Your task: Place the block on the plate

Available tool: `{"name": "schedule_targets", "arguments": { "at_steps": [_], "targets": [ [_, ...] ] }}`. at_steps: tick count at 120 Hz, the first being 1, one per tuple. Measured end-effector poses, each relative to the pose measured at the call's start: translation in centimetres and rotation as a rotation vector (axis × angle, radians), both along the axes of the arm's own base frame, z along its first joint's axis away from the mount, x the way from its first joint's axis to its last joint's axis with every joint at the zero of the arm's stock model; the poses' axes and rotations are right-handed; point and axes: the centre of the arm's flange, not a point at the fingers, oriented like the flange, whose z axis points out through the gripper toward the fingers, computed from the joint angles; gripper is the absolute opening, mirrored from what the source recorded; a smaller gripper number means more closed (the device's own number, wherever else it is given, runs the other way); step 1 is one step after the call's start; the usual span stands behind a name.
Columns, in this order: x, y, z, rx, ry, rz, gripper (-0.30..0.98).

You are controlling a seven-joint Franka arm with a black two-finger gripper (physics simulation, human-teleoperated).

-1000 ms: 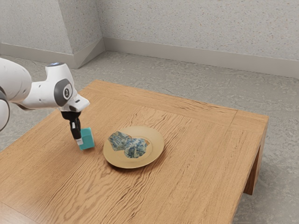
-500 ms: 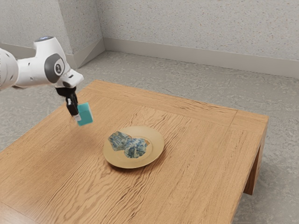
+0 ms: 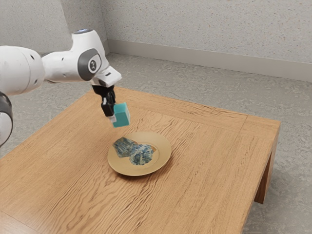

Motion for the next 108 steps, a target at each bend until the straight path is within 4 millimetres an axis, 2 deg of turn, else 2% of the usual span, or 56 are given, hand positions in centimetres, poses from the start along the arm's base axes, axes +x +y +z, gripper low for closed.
{"name": "schedule_targets", "arguments": {
  "at_steps": [30, 38, 68, 108],
  "targets": [
    [0.6, -5.7, -0.9, -0.001, 0.026, -0.083, 0.36],
    [0.5, -6.7, -1.2, -0.006, 0.034, -0.096, 0.36],
    [-1.3, -6.8, -4.2, -0.035, 0.081, -0.079, 0.36],
    [-2.2, -6.7, -8.1, -0.038, 0.110, -0.062, 0.36]
  ]
}}
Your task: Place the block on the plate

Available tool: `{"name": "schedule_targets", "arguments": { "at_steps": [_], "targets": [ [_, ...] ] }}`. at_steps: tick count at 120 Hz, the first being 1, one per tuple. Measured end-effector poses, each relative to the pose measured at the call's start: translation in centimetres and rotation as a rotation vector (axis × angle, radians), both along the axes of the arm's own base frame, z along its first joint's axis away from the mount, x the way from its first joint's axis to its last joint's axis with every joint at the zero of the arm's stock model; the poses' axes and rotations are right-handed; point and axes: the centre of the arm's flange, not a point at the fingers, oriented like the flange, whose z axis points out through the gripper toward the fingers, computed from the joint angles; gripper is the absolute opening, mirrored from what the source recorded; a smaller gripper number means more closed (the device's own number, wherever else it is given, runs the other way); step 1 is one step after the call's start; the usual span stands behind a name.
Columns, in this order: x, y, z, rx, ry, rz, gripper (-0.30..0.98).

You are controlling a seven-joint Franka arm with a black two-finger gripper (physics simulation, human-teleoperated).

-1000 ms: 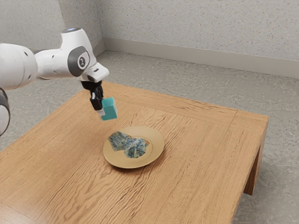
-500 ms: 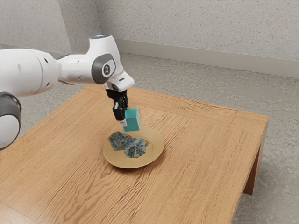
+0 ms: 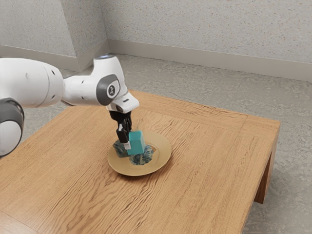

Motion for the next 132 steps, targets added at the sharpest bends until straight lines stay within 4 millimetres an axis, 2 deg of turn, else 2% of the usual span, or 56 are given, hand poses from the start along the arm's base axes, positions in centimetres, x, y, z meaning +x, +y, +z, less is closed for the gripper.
{"name": "schedule_targets", "arguments": {
  "at_steps": [16, 47, 53, 89, 105, 117, 132],
  "targets": [
    [0.1, 0.4, -1.0, 0.007, 0.000, 0.006, 0.37],
    [0.3, 0.4, -1.1, 0.005, -0.014, 0.004, 0.58],
    [0.3, 0.4, -0.4, 0.001, -0.025, 0.004, 0.61],
    [-0.5, 0.3, 10.8, -0.049, -0.123, 0.011, 0.67],
    [-1.9, 0.3, 15.8, -0.042, -0.092, 0.078, 0.68],
    [-3.3, -0.1, 20.7, -0.026, -0.056, 0.167, 0.68],
    [-5.9, -1.9, 28.3, -0.011, -0.026, 0.294, 0.68]
  ]
}}
